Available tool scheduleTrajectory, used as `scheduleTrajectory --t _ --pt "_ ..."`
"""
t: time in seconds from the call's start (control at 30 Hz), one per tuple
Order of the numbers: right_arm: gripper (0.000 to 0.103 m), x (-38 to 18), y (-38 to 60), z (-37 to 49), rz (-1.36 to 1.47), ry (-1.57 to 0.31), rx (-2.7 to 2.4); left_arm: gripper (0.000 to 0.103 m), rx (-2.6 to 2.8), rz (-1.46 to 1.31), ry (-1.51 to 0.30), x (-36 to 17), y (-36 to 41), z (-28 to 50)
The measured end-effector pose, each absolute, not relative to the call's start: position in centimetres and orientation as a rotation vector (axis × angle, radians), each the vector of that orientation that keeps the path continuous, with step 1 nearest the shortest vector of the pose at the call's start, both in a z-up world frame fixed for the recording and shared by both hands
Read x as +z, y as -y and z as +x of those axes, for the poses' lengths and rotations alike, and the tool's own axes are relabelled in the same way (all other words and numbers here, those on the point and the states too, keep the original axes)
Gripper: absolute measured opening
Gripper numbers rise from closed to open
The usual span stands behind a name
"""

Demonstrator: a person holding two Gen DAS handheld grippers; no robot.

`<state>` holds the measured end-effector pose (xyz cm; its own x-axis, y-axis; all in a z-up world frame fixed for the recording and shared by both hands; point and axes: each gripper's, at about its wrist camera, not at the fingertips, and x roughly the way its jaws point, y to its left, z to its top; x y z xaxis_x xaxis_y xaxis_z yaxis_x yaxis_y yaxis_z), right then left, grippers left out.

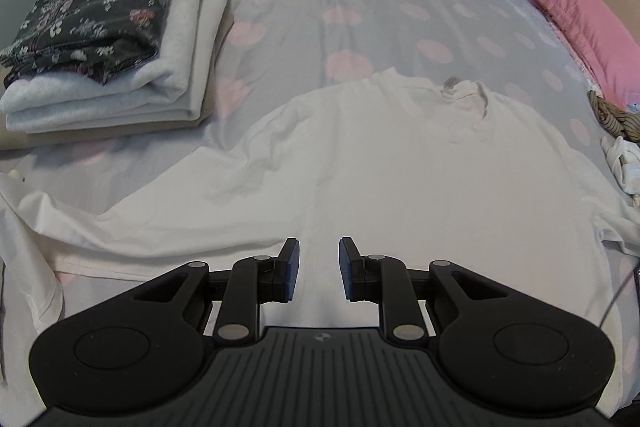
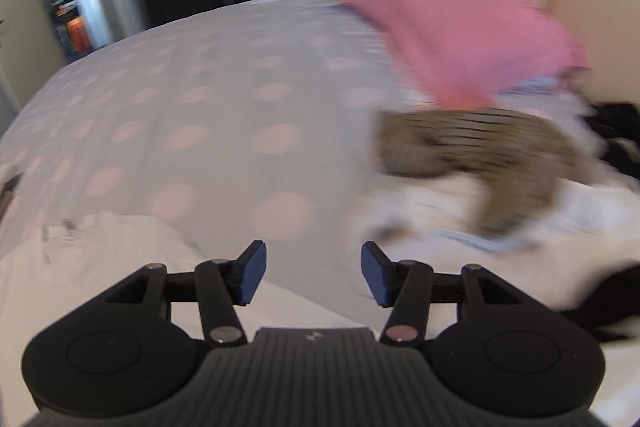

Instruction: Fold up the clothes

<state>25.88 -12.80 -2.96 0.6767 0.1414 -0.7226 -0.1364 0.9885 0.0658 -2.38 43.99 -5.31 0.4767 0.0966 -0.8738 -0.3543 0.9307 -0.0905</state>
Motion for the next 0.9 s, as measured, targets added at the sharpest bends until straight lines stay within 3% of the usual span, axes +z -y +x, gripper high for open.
scheduleTrajectory --t 0.13,0.8,0.87,0.9 --pt "0.054 -1.7 20.4 22.6 0.022 -0.8 0.027 0.019 0.265 -0.278 -1.025 -4.6 -43.0 -2.0" --pt "0.055 -3.5 33.0 20.1 -0.096 -0.816 -0.146 0.019 0.3 -0.126 -1.027 -5.3 -40.3 -1.3" --pt "0.053 -3.9 32.9 20.7 -0.098 -0.815 -0.132 0.019 0.3 -0.117 -1.042 -5.8 -40.2 -1.1" --pt "0.046 -4.0 32.9 20.9 -0.094 -0.817 -0.121 0.019 0.298 -0.114 -1.051 -6.0 -40.1 -1.0"
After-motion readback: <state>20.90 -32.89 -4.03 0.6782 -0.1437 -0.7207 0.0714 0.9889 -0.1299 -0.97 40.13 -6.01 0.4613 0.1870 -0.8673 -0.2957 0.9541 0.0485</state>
